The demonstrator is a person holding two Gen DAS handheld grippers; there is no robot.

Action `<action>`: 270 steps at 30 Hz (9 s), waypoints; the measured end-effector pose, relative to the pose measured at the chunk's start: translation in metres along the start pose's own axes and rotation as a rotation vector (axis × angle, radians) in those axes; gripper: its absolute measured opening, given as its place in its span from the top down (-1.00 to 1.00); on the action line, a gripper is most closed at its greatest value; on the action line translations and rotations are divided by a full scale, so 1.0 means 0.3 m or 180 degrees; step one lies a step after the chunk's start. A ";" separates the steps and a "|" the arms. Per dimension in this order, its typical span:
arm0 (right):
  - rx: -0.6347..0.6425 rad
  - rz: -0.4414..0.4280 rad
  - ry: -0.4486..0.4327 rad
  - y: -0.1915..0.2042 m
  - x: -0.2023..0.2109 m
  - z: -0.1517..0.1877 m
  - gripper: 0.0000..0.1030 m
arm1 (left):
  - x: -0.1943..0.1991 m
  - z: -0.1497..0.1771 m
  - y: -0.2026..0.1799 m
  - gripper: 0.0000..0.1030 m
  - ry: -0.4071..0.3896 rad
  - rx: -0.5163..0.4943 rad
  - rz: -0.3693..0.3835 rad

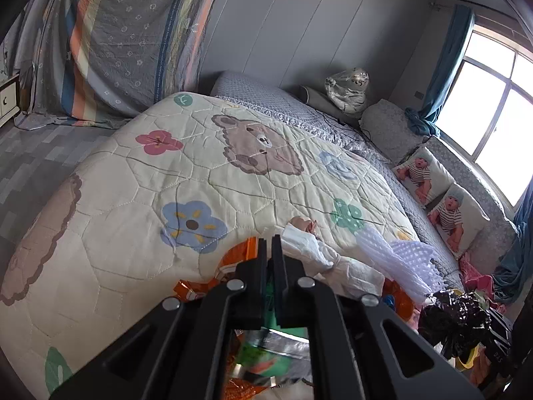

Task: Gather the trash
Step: 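Grasp the large black bag with the right tool while the left tool grasps orange wrappers, then lift the orange wrappers with the left tool while the right tool holds the black bag, then carry the black bag and orange wrappers over the bin with both tools, then open both tools to drop the black bag and wrappers into the bin, then move both tools back over the trash on the bed, then grasp the white foam mesh with the right tool while the left tool grasps the green snack packet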

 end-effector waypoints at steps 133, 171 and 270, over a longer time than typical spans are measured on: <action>-0.1478 0.2512 0.0052 -1.006 0.430 0.450 0.67 | -0.552 0.351 -1.559 0.75 0.0183 -0.3358 0.0762; -0.1683 0.2899 0.0442 -1.099 0.418 0.540 -0.14 | -0.747 0.576 -1.639 -0.38 0.1113 -0.2271 0.1541; -0.0087 0.0480 0.0508 -0.188 -0.359 -0.075 0.95 | -0.237 0.267 -0.427 0.90 0.0888 -0.1550 0.0755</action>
Point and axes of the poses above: each gripper's, at about its wrist camera, not at the fingertips, and x roughly against the way its jaws point, y to its left, z to its underside, the point moved 4 cm from there along -x, roughly the way its jaws point, and after that the axes turned 14 degrees about z, right-handed, at the moved point
